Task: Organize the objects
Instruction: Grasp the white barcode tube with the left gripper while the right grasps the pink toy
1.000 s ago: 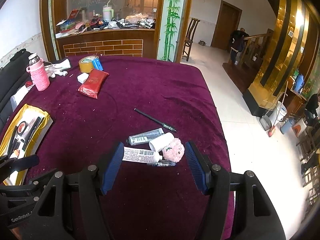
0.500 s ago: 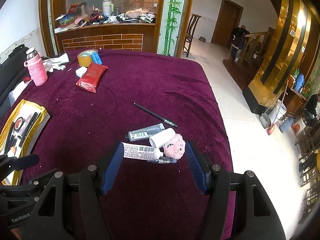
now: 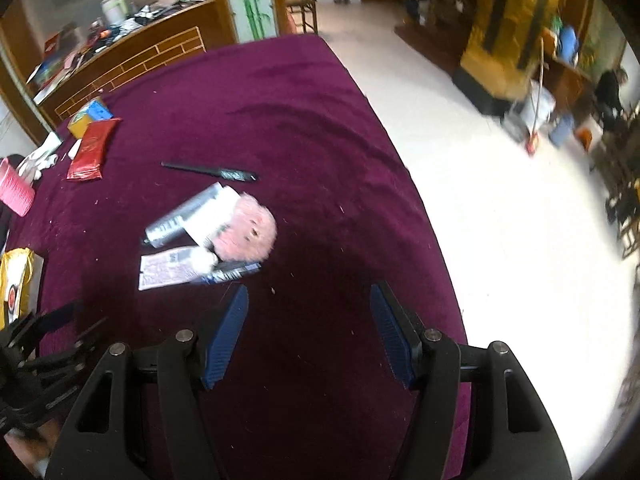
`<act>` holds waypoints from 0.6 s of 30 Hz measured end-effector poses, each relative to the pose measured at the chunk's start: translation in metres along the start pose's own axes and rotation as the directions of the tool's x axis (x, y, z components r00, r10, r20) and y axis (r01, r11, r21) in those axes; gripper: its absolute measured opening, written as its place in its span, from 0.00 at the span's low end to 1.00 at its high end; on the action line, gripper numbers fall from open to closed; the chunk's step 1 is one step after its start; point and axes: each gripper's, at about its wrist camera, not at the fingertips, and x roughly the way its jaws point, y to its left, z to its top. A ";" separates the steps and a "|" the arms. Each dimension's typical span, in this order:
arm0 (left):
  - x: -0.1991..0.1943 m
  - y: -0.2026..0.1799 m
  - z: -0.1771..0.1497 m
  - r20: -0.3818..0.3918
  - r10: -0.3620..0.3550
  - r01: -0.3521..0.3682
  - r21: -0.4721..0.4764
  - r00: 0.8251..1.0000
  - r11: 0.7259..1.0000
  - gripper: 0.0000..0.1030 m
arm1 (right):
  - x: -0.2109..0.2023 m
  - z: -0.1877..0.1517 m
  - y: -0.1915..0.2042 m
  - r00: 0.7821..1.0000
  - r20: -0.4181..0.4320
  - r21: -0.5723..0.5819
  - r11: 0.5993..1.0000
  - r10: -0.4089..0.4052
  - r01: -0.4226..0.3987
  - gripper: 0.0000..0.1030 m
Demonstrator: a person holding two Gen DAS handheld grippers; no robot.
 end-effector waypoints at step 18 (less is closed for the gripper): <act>0.050 -0.037 0.048 -0.115 -0.093 0.118 0.232 0.989 0.966 0.20 | 0.008 -0.019 -0.026 0.998 -0.055 0.096 0.995 0.042 -0.037 0.61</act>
